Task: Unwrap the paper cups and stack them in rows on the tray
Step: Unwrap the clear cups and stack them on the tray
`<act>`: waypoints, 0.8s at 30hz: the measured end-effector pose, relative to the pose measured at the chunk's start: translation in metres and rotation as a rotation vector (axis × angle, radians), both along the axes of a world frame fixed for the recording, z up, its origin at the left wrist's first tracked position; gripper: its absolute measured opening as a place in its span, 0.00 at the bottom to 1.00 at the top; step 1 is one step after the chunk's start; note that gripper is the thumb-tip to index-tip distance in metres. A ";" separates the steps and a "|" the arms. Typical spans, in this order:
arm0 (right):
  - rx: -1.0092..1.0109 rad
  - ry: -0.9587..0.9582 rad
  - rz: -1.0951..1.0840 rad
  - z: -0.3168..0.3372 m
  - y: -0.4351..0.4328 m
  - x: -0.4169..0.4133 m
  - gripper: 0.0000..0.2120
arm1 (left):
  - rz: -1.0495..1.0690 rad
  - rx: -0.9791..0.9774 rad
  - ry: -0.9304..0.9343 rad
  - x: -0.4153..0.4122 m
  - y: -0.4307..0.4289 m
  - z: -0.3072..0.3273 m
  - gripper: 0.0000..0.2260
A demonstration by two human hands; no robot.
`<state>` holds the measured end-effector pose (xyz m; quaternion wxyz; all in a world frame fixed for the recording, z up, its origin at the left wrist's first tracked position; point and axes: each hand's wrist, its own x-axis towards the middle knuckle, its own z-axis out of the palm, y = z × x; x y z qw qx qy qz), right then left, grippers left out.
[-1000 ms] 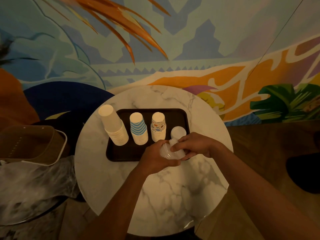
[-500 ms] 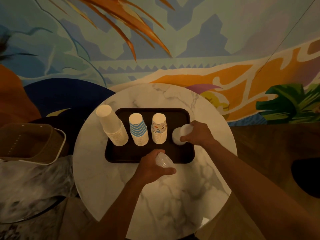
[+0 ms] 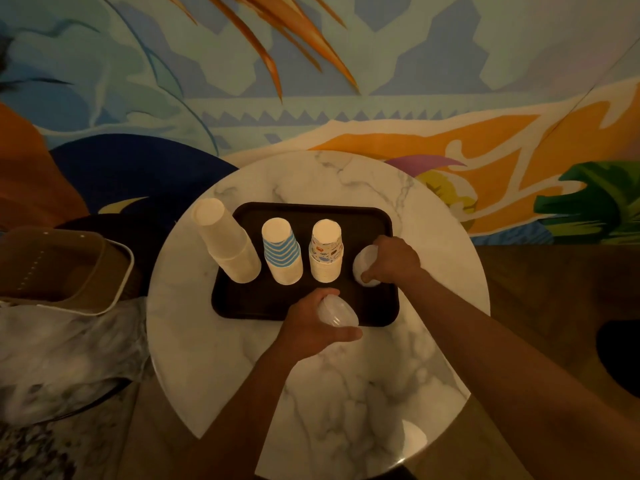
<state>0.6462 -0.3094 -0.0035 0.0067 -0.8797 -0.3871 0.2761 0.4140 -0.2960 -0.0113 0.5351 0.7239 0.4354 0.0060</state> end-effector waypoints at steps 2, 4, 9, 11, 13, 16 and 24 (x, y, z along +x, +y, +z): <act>0.000 -0.006 0.003 0.001 0.001 0.000 0.44 | 0.003 -0.002 -0.003 0.002 0.000 0.000 0.41; -0.001 -0.015 0.012 0.001 0.002 -0.001 0.44 | 0.002 -0.007 0.001 0.005 0.000 0.000 0.41; -0.024 -0.053 0.047 -0.001 0.004 -0.006 0.46 | 0.000 -0.016 0.022 0.009 0.000 0.000 0.42; -0.034 -0.074 0.053 -0.004 0.004 -0.008 0.46 | 0.003 -0.021 0.019 0.010 0.000 0.000 0.42; -0.033 -0.084 0.051 -0.006 0.004 -0.009 0.47 | -0.005 -0.020 0.019 0.011 0.000 -0.001 0.42; -0.034 -0.086 0.043 -0.008 0.003 -0.010 0.48 | 0.000 -0.026 0.017 0.012 0.001 -0.002 0.41; -0.041 -0.080 -0.033 0.008 -0.003 -0.012 0.54 | 0.023 -0.044 -0.005 0.011 0.001 0.000 0.41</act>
